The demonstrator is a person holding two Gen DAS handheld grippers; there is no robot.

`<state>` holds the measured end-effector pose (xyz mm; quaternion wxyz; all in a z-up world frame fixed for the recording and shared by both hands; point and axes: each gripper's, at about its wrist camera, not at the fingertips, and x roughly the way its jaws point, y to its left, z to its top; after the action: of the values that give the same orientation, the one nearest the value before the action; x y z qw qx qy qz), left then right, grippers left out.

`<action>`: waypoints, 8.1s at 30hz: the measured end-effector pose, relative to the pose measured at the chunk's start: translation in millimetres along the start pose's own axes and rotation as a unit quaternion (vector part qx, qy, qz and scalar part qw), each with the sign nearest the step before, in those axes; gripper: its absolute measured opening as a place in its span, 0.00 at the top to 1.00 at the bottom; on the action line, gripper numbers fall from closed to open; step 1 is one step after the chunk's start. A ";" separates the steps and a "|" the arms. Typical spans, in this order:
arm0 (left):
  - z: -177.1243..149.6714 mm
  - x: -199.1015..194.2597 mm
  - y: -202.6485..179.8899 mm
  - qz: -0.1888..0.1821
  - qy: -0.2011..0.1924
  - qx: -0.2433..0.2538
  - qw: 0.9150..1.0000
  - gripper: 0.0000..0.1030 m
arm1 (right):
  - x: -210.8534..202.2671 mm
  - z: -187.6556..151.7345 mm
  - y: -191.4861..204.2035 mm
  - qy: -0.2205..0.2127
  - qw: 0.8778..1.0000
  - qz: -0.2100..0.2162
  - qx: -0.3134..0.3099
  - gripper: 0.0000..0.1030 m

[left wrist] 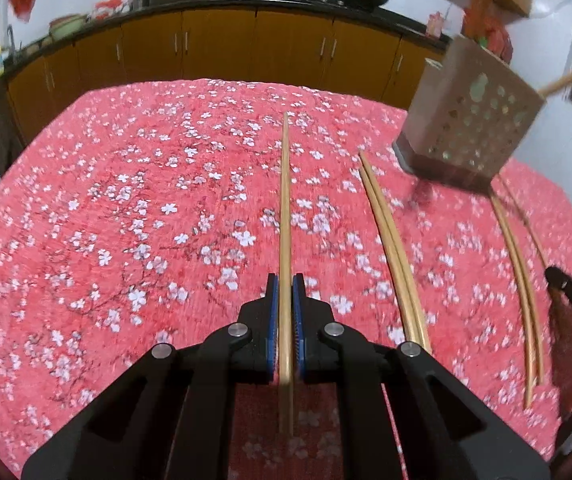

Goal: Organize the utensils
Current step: 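Lift the left gripper's chopstick toward the holder while the right gripper carries its chopstick upright, then lower the left gripper's chopstick into the holder and open while the right gripper releases its chopstick, then move both open grippers back over the loose chopsticks on the table, then close the left gripper on a chopstick while the right gripper grasps another chopstick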

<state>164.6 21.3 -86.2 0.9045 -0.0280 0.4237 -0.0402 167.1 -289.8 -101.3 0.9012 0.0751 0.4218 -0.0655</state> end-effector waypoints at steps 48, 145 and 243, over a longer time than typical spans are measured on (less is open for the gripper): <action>113.6 -185.2 -52.6 -0.094 -0.252 0.035 0.962 0.93 | -243.6 122.4 16.2 -0.320 0.937 0.138 0.015 0.93; 78.9 -139.0 -30.3 -0.121 -0.247 -0.060 0.959 0.55 | -70.6 20.8 17.7 -0.060 0.989 0.134 0.030 0.86; 7.4 11.6 -17.5 -0.034 0.006 -0.006 0.999 0.93 | -8.6 -9.2 -1.8 0.004 1.000 0.020 0.008 0.92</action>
<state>176.8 2.9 -88.8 0.8998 -0.0476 0.4282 -0.0686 154.4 -289.2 -100.6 0.8999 0.0909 0.4235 -0.0502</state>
